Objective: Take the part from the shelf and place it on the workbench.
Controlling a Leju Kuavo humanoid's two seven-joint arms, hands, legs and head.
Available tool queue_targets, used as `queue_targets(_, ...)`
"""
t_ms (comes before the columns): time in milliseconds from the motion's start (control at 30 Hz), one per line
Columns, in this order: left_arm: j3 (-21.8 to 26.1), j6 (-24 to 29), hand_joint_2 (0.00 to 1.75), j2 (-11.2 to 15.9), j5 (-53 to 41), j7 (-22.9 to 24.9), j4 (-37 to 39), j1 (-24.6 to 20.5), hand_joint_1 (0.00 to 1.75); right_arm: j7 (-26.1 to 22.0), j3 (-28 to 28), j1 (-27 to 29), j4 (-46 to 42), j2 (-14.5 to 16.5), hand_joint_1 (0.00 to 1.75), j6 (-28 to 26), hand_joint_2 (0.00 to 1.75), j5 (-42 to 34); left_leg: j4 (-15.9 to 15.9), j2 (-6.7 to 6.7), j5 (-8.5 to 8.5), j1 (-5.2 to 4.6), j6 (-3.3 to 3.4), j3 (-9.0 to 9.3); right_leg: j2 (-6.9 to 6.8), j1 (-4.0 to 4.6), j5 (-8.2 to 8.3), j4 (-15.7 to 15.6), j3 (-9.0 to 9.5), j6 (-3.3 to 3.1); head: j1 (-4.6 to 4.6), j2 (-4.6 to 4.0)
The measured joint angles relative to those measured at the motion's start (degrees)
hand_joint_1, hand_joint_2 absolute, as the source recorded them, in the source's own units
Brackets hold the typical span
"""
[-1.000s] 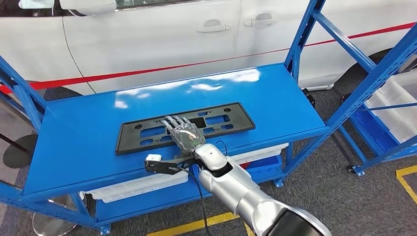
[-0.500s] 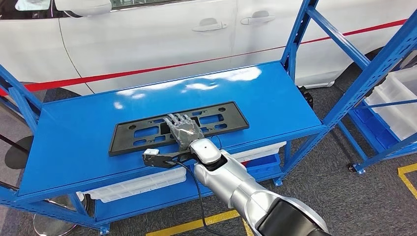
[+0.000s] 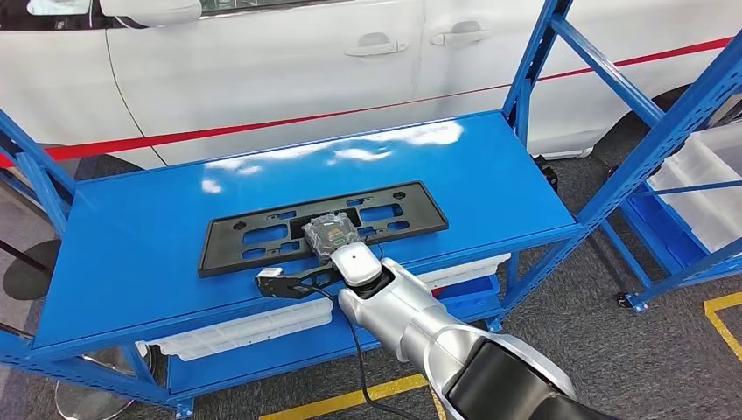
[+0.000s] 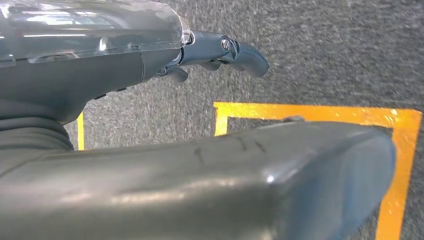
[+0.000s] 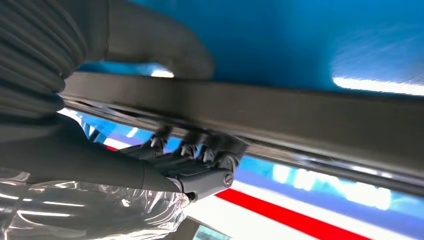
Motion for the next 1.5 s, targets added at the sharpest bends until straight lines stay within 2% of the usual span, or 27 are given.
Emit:
queue_targets(67, 0.1, 0.1, 0.0, -0.1, 0.0, 0.0, 0.0, 0.1, 0.0, -0.3, 0.3, -0.6, 0.5, 0.0, 1.75, 0.1, 1.75, 0.0, -0.2, 0.07, 0.23, 0.13, 0.63, 0.06, -0.03, -0.15, -1.49, 2.0, -0.84, 0.61, 0.01, 0.0)
queue_targets(167, 0.3, 0.6, 0.0, -0.1, 0.0, -0.1, 0.0, 0.0, 0.0, -0.9, 0.8, -1.2, 1.3, 0.0, 1.75, 0.5, 1.75, 0.0, -0.3, 0.15, 0.3, 0.16, 1.11, 0.03, -0.11, -0.45, -6.9, 12.7, -5.83, 1.27, 0.02, 0.0)
queue_targets(200, 0.4, 0.8, 0.0, -0.1, -0.1, -0.1, 0.0, 0.1, 0.0, -1.2, 1.0, -1.1, 1.6, 0.0, 1.75, 0.5, 1.75, 0.0, -0.3, 0.14, 0.29, 0.14, 1.13, 0.03, -0.11, -0.52, -7.81, 15.8, -7.38, 1.33, 0.02, 0.0)
queue_targets(233, 0.5, 1.0, 0.0, -0.2, -0.1, -0.1, 0.0, 0.1, 0.0, -1.5, 1.1, -1.1, 1.8, 0.0, 1.75, 0.5, 1.75, 0.0, -0.3, 0.11, 0.27, 0.12, 1.15, 0.06, -0.11, -0.55, -7.68, 17.0, -8.07, 1.3, 0.02, 0.0)
queue_targets(267, 0.6, 1.3, 0.0, -0.2, -0.1, -0.1, 0.0, 0.1, 0.0, -1.8, 1.3, -1.1, 1.9, 0.1, 1.75, 0.4, 1.75, -0.1, -0.3, 0.05, 0.25, 0.11, 1.14, 0.13, -0.11, -0.56, -6.37, 15.8, -7.55, 1.15, 0.02, 0.0)
queue_targets(333, 0.8, 1.8, 0.0, -0.3, -0.1, -0.1, 0.0, 0.1, 0.0, -2.6, 1.6, -1.2, 2.1, 0.2, 1.75, -0.1, 1.75, -0.9, -0.3, -0.1, 0.16, 0.09, 1.04, 0.35, -0.11, -0.4, -2.25, 7.9, -3.71, 0.46, 0.02, 0.0)
queue_targets(400, 1.0, 2.3, 0.0, -0.5, -0.2, 0.2, 0.0, 0.2, 0.0, -4.4, 1.7, -1.4, 2.2, 0.4, 1.75, -1.3, 1.75, -4.2, -0.3, -0.2, 0.05, -0.06, 0.67, 0.36, -0.15, -0.04, 0.01, 1.2, -0.51, -0.2, 0.01, 0.0)
queue_targets(500, 1.4, 3.3, 0.0, -0.7, 0.0, 1.2, 0.0, 0.2, 0.0, -9.6, 0.3, -1.7, 1.6, 0.5, 1.75, -3.2, 1.75, -16.1, -0.4, -0.16, 0.03, -0.06, -0.28, 0.29, -0.09, 0.11, 0.31, -0.4, 0.02, -0.63, 0.01, 0.0)
queue_targets(567, 1.9, 4.1, 0.0, -0.9, 0.1, 1.7, 0.0, 0.3, 0.0, -14.1, -2.0, -2.8, 0.3, 0.5, 1.75, -3.7, 1.75, -26.6, 0.9, -0.01, -1.06, 0.05, -0.85, -0.05, -0.01, -0.15, 0.7, -1.1, 0.39, -1.21, 0.0, 0.0)
queue_targets(600, 2.1, 4.4, 0.0, -0.9, 0.1, 1.8, 0.0, 0.4, 0.0, -16.0, -3.2, -3.7, -0.6, 0.6, 1.75, -3.6, 1.75, -31.3, 3.2, 0.06, -2.49, 0.1, -1.07, -0.94, 0.03, -0.29, 0.85, -1.4, 0.59, -1.52, -0.01, 0.0)
queue_targets(667, 2.5, 4.8, 0.0, -1.1, 0.2, 1.9, 0.0, 0.4, 0.0, -18.2, -5.3, -5.2, -2.3, 0.5, 1.75, -3.3, 1.75, -37.9, 10.7, 0.11, -6.33, 0.2, -1.44, -4.16, 0.1, -0.23, 0.85, -1.5, 0.74, -1.84, -0.02, 0.0)
queue_targets(733, 2.7, 5.0, 0.0, -1.2, 0.2, 2.0, 0.0, 0.5, 0.0, -19.5, -6.5, -5.7, -3.9, 0.4, 1.75, -3.3, 1.75, -42.6, 16.1, 0.12, -8.0, 0.23, -1.79, -6.48, 0.11, -0.18, 0.82, -1.4, 0.84, -1.87, -0.02, 0.0)
queue_targets(767, 2.8, 5.1, 0.0, -1.3, 0.3, 2.0, 0.0, 0.5, 0.0, -20.1, -6.8, -5.5, -5.0, 0.2, 1.75, -3.4, 1.75, -45.4, 15.6, 0.14, -7.23, 0.27, -1.88, -6.17, 0.1, -0.18, 0.82, -1.3, 0.85, -1.85, -0.02, 0.0)
queue_targets(800, 3.0, 5.2, 0.0, -1.3, 0.3, 2.0, 0.0, 0.6, 0.0, -20.7, -7.0, -5.5, -6.7, -0.3, 1.75, -3.6, 1.75, -49.7, 13.0, 0.17, -5.59, 0.32, -1.91, -4.75, 0.11, -0.21, 0.8, -1.2, 0.85, -1.77, -0.02, 0.0)
queue_targets(833, 3.2, 5.3, 0.0, -1.3, 0.3, 1.9, 0.0, 0.6, 0.0, -20.8, -7.3, -5.5, -9.2, -1.0, 1.75, -3.9, 1.75, -55.1, 8.8, 0.21, -3.65, 0.4, -1.87, -2.57, 0.11, -0.22, 0.72, -1.0, 0.81, -1.61, -0.02, 0.0)
queue_targets(900, 3.6, 5.5, 0.0, -1.3, 0.3, 1.7, 0.0, 0.7, 0.0, -19.4, -7.6, -6.1, -16.6, -3.6, 1.75, -5.2, 1.75, -67.8, 2.0, 0.15, -1.46, 0.3, -1.31, 0.97, 0.08, 0.01, 0.43, -0.3, 0.52, -0.99, -0.01, 0.0)
queue_targets(967, 3.9, 5.7, 0.0, -1.4, 0.0, 1.5, 0.0, 0.9, 0.0, -17.5, -7.8, -6.2, -24.8, -7.0, 1.75, -7.0, 1.75, -77.2, 0.1, -0.09, -1.23, 0.04, -0.42, 1.68, -0.01, 0.19, 0.45, -0.1, 0.24, -0.27, 0.01, 0.0)
queue_targets(1067, 4.1, 6.0, 0.0, -1.4, -0.4, 1.6, 0.1, 1.4, 0.0, -16.4, -7.8, -5.7, -34.3, -11.7, 1.75, -8.9, 1.75, -82.2, -0.3, -0.12, -0.51, 0.08, 0.85, 1.3, -0.04, -0.14, -0.22, 0.9, -0.54, 0.81, 0.01, 0.0)
queue_targets(1133, 4.2, 6.0, 0.0, -1.4, -0.6, 1.6, 0.1, 1.4, 0.0, -16.5, -7.8, -5.5, -38.9, -14.4, 1.75, -9.8, 1.75, -83.7, -0.5, -0.01, -0.22, 0.16, 1.36, 1.11, -0.03, -0.41, -3.34, 6.1, -3.04, 1.46, 0.02, 0.0)
queue_targets(1200, 4.2, 5.7, 0.0, -1.3, -0.9, 1.3, 0.1, 1.5, 0.0, -16.9, -7.9, -4.8, -42.5, -16.7, 1.75, -10.5, 1.75, -85.0, -0.5, 0.0, -0.21, 0.11, 1.5, 0.93, -0.05, -0.59, -6.64, 13.7, -6.77, 1.87, 0.02, 0.0)
queue_targets(1233, 4.2, 5.4, 0.0, -1.3, -1.1, 1.1, 0.1, 1.5, 0.0, -17.1, -7.9, -4.2, -44.1, -17.9, 1.75, -10.8, 1.75, -85.8, -0.5, -0.02, -0.25, 0.09, 1.52, 0.93, -0.05, -0.67, -7.02, 15.9, -7.96, 1.95, 0.02, 0.0)
queue_targets(1267, 4.2, 5.1, 0.0, -1.2, -1.3, 1.0, 0.1, 1.6, 0.0, -17.3, -8.0, -3.5, -45.7, -18.9, 1.75, -11.1, 1.75, -86.6, -0.4, -0.07, -0.31, 0.09, 1.53, 0.99, -0.06, -0.72, -6.26, 15.9, -8.1, 1.93, 0.02, 0.0)
queue_targets(1300, 4.2, 5.0, 0.0, -1.1, -1.5, 0.9, 0.1, 1.7, 0.0, -17.4, -8.1, -2.8, -47.4, -20.0, 1.75, -11.3, 1.75, -87.4, -0.4, -0.12, -0.4, 0.09, 1.51, 1.12, -0.07, -0.74, -4.46, 13.6, -7.08, 1.81, 0.02, 0.0)
queue_targets(1333, 4.2, 5.0, 0.0, -1.1, -1.6, 0.8, 0.1, 1.8, 0.0, -17.6, -8.4, -2.2, -49.0, -20.9, 1.75, -11.5, 1.75, -88.1, -0.4, -0.17, -0.52, 0.09, 1.44, 1.27, -0.07, -0.72, -2.08, 9.4, -5.17, 1.57, 0.02, 0.0)
queue_targets(1400, 4.3, 5.2, 0.0, -1.0, -1.7, 0.7, 0.1, 1.9, 0.0, -18.0, -9.1, -1.0, -52.1, -22.4, 1.75, -11.7, 1.75, -89.0, -0.4, -0.23, -0.79, -0.06, 1.13, 1.36, -0.04, -0.46, 0.83, 2.0, -1.72, 1.0, 0.02, 0.0)
queue_targets(1433, 4.3, 5.3, 0.0, -1.0, -1.7, 0.6, 0.1, 2.0, 0.0, -18.1, -9.4, -0.5, -53.4, -22.9, 1.75, -11.7, 1.75, -89.3, -0.4, -0.23, -0.87, -0.13, 0.89, 1.32, -0.01, -0.28, 1.26, 0.2, -0.96, 0.77, 0.02, 0.0)
queue_targets(1500, 4.4, 5.4, 0.0, -0.9, -1.6, 0.5, 0.1, 2.0, 0.0, -18.2, -9.8, 0.5, -55.3, -23.8, 1.75, -11.7, 1.75, -89.6, -0.6, -0.2, -0.92, -0.22, 0.33, 1.3, 0.05, -0.13, 1.11, -0.4, -0.92, 0.39, 0.02, 0.0)
